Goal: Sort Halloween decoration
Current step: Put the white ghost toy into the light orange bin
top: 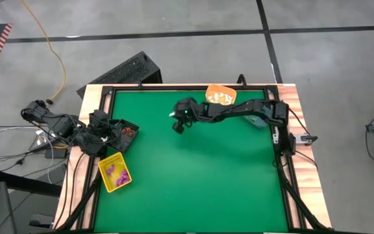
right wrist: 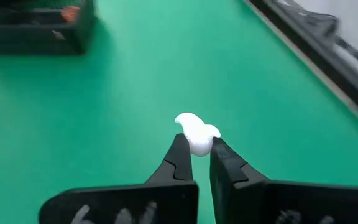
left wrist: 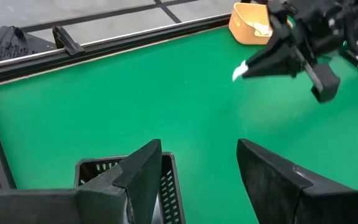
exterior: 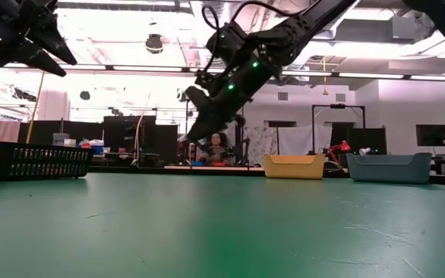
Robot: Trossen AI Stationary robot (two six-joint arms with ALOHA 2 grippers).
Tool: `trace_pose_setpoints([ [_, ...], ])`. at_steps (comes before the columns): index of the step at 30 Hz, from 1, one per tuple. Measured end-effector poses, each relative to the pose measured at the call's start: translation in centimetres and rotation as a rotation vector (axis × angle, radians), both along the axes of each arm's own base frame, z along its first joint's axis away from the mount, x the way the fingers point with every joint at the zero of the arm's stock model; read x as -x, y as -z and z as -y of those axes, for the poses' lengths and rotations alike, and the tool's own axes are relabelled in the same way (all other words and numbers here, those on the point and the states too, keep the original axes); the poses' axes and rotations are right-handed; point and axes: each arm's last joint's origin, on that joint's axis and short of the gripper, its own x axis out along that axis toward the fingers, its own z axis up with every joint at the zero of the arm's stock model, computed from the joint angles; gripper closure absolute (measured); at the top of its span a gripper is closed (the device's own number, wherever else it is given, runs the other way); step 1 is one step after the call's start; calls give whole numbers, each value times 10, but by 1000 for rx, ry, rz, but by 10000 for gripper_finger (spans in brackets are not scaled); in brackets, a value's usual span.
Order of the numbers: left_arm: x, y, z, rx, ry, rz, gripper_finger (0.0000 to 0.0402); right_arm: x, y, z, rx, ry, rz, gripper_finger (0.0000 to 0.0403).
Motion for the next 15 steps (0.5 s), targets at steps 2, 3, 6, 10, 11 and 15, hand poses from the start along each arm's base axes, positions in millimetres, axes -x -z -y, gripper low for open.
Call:
trace_pose_setpoints([
  [2, 0, 0, 0, -9, -5, 2, 202, 9, -7, 8, 14, 35, -41, 383],
  [3, 0, 0, 0, -12, -8, 3, 202, 13, -9, 12, 18, 45, -61, 383],
  [6, 0, 0, -1, -20, -12, 5, 202, 27, -19, 25, 24, 67, -113, 383],
  [10, 0, 0, -1, -20, -12, 5, 202, 47, -34, 45, 20, 122, -148, 383],
  [11, 0, 0, -1, -20, -12, 5, 202, 53, -39, 50, 19, 138, -147, 383],
  [15, 0, 0, -1, -20, -12, 4, 202, 77, -50, 71, 12, 224, -201, 383],
])
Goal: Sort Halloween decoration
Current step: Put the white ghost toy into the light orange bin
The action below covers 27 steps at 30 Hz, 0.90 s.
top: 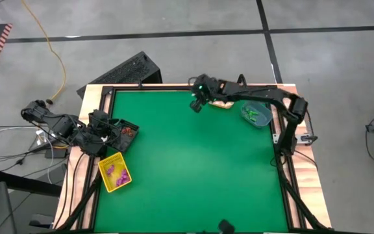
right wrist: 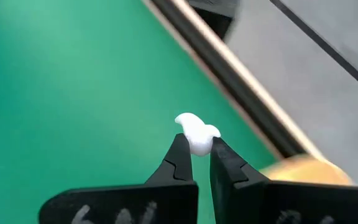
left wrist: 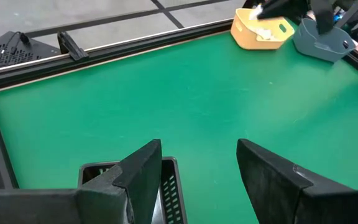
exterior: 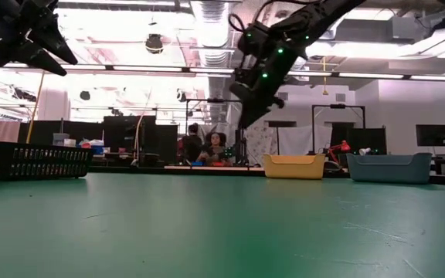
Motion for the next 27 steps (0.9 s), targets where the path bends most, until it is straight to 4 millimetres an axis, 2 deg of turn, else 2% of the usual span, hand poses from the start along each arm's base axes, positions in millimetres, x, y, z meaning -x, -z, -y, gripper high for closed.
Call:
trace_pose_setpoints([
  [5, 0, 0, 0, 2, 1, -1, 202, 33, -12, 24, -16, 104, -73, 383],
  [12, 0, 0, 0, 3, 1, -1, 202, 68, -4, 49, -103, 208, -211, 383],
  [21, 0, 0, 0, 9, -3, 5, 202, 87, 19, 56, -165, 238, -297, 381],
  [27, 0, 0, 0, 10, -4, 5, 202, 92, 31, 54, -215, 212, -325, 358],
])
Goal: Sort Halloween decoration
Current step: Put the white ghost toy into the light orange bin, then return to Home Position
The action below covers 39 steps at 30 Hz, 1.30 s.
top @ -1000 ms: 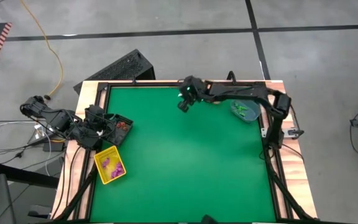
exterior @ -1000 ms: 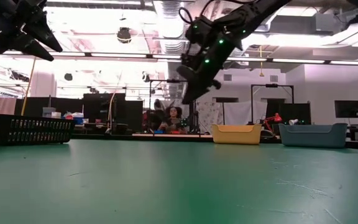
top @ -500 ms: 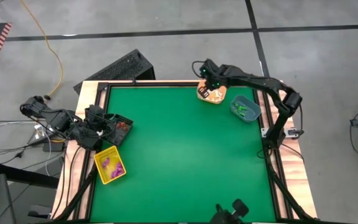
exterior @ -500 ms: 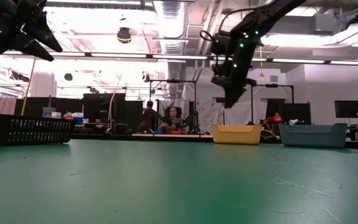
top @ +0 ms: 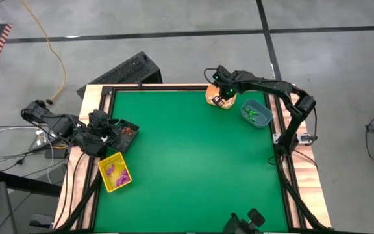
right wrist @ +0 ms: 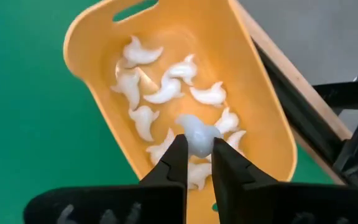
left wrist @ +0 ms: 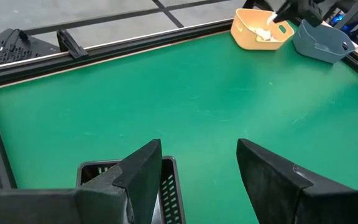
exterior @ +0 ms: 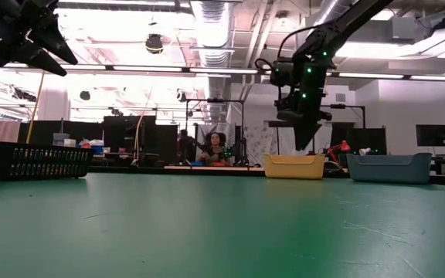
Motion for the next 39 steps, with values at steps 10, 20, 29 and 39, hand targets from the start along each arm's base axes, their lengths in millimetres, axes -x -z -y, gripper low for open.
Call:
trace_pose_setpoints([
  [10, 0, 0, 0, 9, -5, 6, 202, 1, -1, 3, 6, -6, 4, 318],
  [20, 0, 0, 0, 13, -2, 4, 202, 1, -1, 2, -1, -10, 10, 292],
  [29, -1, 3, 4, 165, 65, -34, 202, -6, -55, -20, 26, -156, 212, 291],
  [39, 0, 7, 11, 413, 193, -137, 202, 26, -150, -119, 73, -429, 545, 291],
])
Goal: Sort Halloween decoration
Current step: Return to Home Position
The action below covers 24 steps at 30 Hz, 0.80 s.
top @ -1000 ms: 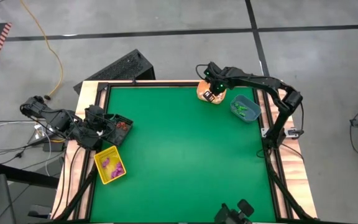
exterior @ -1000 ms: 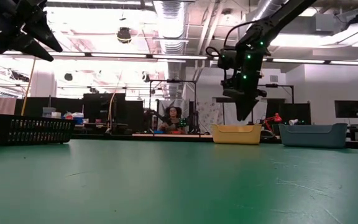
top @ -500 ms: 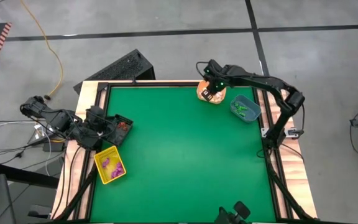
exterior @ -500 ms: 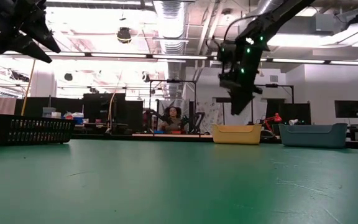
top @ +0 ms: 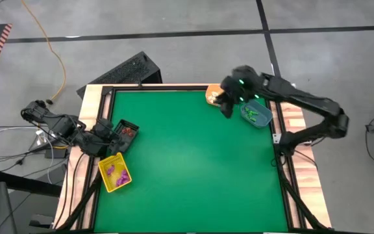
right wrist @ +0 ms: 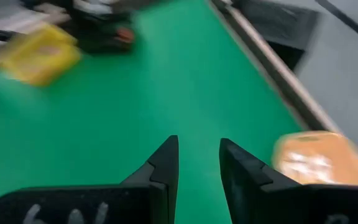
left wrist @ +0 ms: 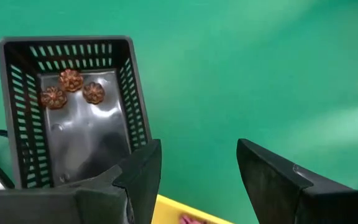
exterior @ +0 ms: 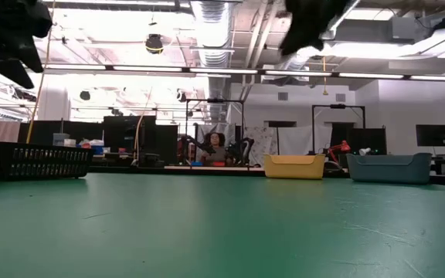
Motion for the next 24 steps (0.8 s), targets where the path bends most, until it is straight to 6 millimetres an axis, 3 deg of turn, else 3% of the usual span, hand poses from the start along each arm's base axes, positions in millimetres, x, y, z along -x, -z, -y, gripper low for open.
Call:
trace_pose_setpoints([
  [7, -1, -1, -1, 6, -56, 32, 202, 38, -35, -74, -117, -156, 153, 291],
  [10, -4, -5, -1, -24, -105, 110, 202, 47, -44, -97, -172, -206, 216, 291],
  [13, -11, -17, 1, -88, -47, 253, 202, 50, -46, -114, -175, -205, 232, 291],
  [18, -16, -60, 3, -199, 96, 551, 202, 52, -45, -132, -143, -149, 227, 291],
  [24, 10, -122, -11, -380, 172, 784, 202, 68, -58, -144, 33, -180, 332, 291],
])
